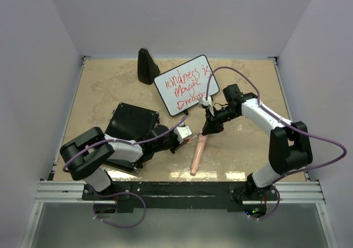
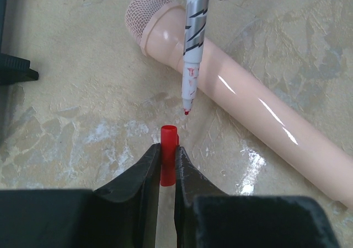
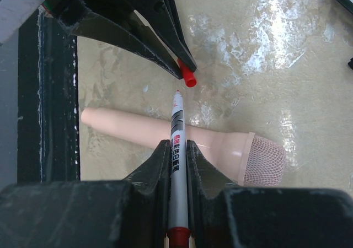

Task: Write a sentence on the whiteboard
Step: Close the whiteboard marker at the center of the board.

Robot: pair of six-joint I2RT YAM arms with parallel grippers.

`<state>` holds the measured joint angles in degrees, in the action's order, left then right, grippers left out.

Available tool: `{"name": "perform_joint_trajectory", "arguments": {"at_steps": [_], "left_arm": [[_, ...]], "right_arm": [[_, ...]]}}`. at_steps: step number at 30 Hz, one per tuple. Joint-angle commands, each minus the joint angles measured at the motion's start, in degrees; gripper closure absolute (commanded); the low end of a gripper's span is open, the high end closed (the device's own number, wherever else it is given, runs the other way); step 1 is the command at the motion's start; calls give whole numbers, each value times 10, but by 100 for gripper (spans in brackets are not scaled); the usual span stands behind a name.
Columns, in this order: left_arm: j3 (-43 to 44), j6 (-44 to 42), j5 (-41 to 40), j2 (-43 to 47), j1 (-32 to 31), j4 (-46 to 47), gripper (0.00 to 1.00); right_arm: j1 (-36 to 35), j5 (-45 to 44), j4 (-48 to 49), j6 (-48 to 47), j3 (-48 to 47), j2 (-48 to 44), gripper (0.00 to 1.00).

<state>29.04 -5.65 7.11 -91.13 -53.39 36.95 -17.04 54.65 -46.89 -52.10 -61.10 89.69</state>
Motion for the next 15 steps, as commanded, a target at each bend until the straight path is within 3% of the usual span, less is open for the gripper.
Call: {"name": "perform_joint_trajectory", "arguments": {"at_steps": [1, 15], "left_arm": [[-7, -11, 19, 19, -2, 58, 100], [-16, -3, 34, 20, -3, 77, 100]], "right_arm": [[-5, 3, -2, 0, -26, 2, 100], [-5, -2, 11, 12, -25, 9, 100]]}}
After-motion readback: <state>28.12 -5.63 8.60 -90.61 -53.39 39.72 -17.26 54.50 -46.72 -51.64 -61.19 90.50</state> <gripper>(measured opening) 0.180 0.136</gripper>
